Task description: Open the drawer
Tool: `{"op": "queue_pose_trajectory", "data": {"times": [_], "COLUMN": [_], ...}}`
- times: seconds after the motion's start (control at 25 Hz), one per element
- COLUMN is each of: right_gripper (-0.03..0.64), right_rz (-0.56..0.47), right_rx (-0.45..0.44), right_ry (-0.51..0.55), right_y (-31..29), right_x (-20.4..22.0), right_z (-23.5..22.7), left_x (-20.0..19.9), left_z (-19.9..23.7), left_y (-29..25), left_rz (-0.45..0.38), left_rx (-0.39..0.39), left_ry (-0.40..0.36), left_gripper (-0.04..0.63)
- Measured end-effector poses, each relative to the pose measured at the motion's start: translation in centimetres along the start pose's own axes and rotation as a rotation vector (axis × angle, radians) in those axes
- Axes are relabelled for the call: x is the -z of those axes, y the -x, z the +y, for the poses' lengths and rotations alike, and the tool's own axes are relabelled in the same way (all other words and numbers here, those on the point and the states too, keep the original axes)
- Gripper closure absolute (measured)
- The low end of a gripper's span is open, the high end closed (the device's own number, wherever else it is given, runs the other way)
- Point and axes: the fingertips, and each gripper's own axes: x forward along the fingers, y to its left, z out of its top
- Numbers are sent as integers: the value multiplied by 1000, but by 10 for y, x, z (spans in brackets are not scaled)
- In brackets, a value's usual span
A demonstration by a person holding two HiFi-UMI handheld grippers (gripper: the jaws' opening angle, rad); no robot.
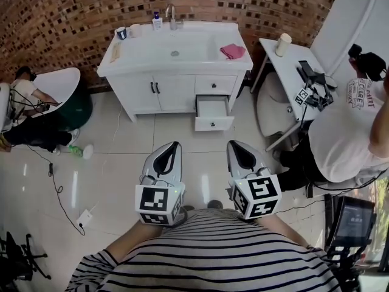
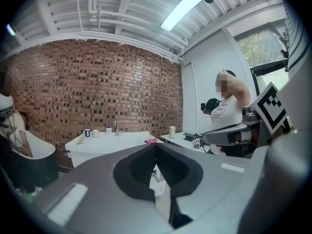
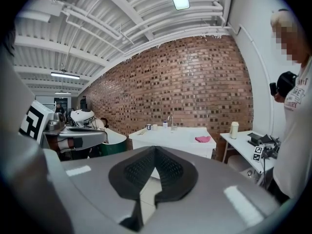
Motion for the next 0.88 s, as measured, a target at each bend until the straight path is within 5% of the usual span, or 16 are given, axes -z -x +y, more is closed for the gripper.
{"op": "queue_pose_trajectory", "data": {"times": [0.88], "right_gripper": [617], "right_rz": [26], "right_rx": [-99], "right_ry": [42], "right_y": [-28], "right_x": [2], "right_z": [-4], "left_x": [7], "left_z": [-9], "left_y": [-26], "left_rz": [38], "left_rx": [-35], "left_ry": [1], "left_gripper": [580]}}
